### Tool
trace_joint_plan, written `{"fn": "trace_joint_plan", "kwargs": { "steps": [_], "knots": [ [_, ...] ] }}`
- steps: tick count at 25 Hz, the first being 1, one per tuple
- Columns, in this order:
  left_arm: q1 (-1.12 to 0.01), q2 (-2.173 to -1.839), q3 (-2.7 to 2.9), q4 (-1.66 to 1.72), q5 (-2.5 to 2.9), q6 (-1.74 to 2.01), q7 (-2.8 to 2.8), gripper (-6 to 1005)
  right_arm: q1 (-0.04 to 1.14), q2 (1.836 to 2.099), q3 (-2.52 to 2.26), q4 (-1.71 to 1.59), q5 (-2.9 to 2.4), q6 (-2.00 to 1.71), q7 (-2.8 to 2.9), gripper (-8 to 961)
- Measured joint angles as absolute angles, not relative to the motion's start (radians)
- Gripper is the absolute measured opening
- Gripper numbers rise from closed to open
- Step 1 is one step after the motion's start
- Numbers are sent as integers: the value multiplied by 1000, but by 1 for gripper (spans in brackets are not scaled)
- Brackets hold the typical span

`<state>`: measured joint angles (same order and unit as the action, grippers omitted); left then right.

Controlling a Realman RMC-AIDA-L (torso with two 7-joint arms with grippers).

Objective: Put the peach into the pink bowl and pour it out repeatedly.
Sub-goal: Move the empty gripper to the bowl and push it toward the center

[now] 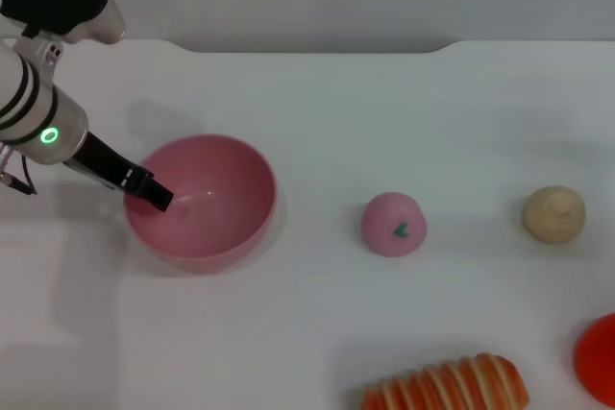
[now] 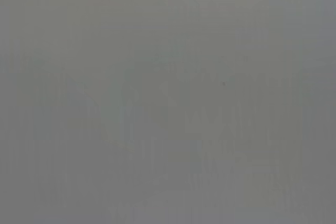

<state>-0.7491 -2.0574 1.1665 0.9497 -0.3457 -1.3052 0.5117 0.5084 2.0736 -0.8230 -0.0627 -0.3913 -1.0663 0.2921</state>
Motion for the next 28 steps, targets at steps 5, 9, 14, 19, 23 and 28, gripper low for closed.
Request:
{"fn": "trace_joint_plan", "kwargs": {
  "steps": [5,9,14,19,23,28],
  "knots": [
    [-744,-2059,1169,947,-340,-1304,505,825,509,2075,-824,-63,-391,-1066,293,792],
    [-731,-2057,1191,976,-334,-1296,457,782,508,2076,-824,-63,-391,-1066,293,792],
    [-719,-2056,1192,998,-333,-1294,457,711,506,2077,-824,-62,-391,-1066,293,791],
    [-718,-2055,1193,999,-333,-1295,458,576,505,2077,-824,-61,-391,-1066,293,791],
    [-717,-2055,1194,999,-332,-1297,459,415,505,2077,-824,-61,-391,-1066,297,791],
    [-712,-2054,1227,1001,-332,-1293,469,177,488,2068,-855,-109,-457,-1071,487,791]
  ]
}}
